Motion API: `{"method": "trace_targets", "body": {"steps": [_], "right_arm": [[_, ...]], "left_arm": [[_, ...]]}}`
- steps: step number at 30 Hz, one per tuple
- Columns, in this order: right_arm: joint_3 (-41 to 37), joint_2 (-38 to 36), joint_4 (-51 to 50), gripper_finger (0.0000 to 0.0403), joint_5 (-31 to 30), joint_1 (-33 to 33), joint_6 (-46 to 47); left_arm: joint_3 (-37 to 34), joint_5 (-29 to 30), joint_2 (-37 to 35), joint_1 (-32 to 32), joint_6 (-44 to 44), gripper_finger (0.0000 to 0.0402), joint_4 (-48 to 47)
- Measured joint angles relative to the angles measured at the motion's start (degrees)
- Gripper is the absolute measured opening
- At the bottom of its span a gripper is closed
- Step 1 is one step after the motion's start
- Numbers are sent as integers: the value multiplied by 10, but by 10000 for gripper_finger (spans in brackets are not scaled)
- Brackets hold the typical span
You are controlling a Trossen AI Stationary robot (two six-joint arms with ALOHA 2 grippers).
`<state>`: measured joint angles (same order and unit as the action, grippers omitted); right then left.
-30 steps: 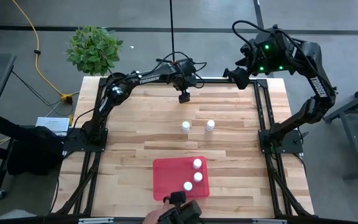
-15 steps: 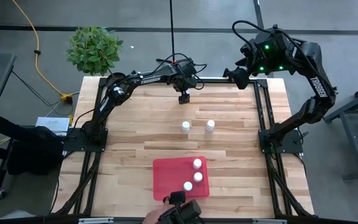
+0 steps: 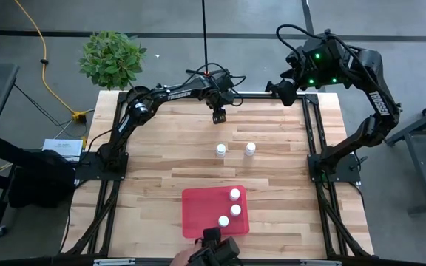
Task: Pick and place pill bottles into a basket
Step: Put the orange medicine bottle into the red container
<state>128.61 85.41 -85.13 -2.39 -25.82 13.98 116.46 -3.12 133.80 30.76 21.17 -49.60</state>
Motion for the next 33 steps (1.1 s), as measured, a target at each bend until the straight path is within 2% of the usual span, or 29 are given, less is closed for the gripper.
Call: {"method": "trace_targets", "body": {"steps": [7, 10, 16, 21, 26, 33], "right_arm": [[0, 0, 0, 312, 0, 0, -4], [0, 0, 0, 312, 0, 0, -5], [0, 0, 0, 312, 0, 0, -11], [0, 0, 0, 312, 0, 0, -18], [0, 0, -1, 312, 1, 0, -25], [0, 0, -7, 312, 0, 0, -39]], "left_arm": [[8, -18, 0, 0, -2, 252, -24], [25, -19, -1, 0, -2, 242, -35], [104, -28, -2, 0, -11, 234, -72], [187, -65, -2, 0, -22, 242, -112], [174, -90, -41, 0, -22, 238, -117], [183, -118, -78, 4, -19, 234, -210]]}}
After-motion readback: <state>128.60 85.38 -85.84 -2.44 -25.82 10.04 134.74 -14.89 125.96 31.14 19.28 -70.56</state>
